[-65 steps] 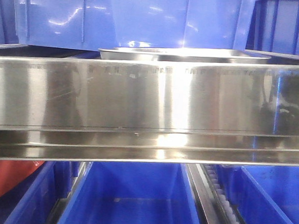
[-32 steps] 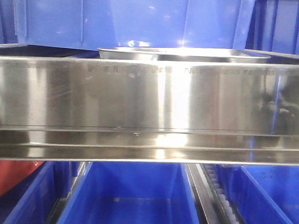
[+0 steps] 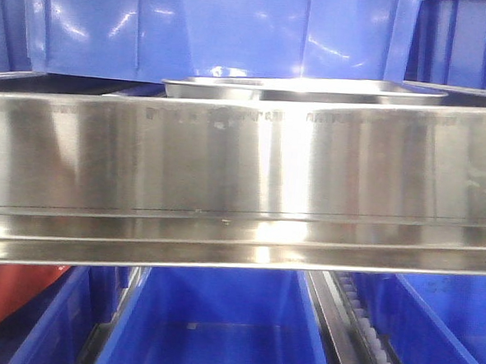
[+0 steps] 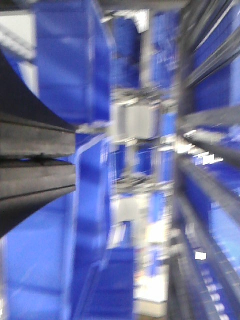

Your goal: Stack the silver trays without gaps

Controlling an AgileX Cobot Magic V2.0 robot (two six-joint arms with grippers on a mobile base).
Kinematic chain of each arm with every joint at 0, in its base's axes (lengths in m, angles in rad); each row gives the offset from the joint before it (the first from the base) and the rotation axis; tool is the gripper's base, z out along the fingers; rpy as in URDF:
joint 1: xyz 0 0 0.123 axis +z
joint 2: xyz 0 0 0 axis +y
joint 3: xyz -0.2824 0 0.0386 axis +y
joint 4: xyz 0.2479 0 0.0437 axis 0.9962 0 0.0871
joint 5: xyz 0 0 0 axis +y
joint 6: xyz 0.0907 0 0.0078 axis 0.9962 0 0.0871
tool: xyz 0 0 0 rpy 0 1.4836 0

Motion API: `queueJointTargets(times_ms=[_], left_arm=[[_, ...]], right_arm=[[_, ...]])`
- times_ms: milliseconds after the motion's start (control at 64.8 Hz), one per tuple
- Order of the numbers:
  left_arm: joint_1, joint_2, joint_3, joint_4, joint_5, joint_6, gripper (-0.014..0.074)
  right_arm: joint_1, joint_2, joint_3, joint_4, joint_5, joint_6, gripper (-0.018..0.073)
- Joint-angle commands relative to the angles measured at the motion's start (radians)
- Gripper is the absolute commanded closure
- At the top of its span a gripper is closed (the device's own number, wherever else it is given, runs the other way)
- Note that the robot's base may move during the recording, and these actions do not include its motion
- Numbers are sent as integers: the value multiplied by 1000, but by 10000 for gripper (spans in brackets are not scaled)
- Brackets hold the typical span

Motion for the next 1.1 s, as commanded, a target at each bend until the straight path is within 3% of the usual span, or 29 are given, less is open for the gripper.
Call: queueJointTargets(times_ms=[0,93,216,401,571,663,787,864,941,1080], left_arm=[[1,124,-132,-69,161,38,610],[1,244,-255,-111,302,56,614],[1,396,-361,-136,389,56,614],[1,571,-400,-219,448,56,614],[-28,714,-400,-239,446,56,614],[-95,801,-400,-239,425,51,614],[-241,914,-400,-178,356,-12,614],[-372,1005,-426,-64,295,-110,614],[-457,1093,-466,30,286,-185,614],[-548,1249,-577,106,298,-265,614]], right_arm=[[3,120,-148,-36,161,-4,638],[3,262,-298,-36,321,-4,638],[8,428,-436,-19,464,-4,638],[20,598,-479,91,505,-43,638],[20,747,-479,96,496,-43,638],[31,828,-479,105,489,-43,638],[84,926,-479,105,451,-43,638],[128,993,-479,105,377,-43,638],[159,1036,-479,105,332,-43,638],[182,1103,-481,103,314,-43,636]])
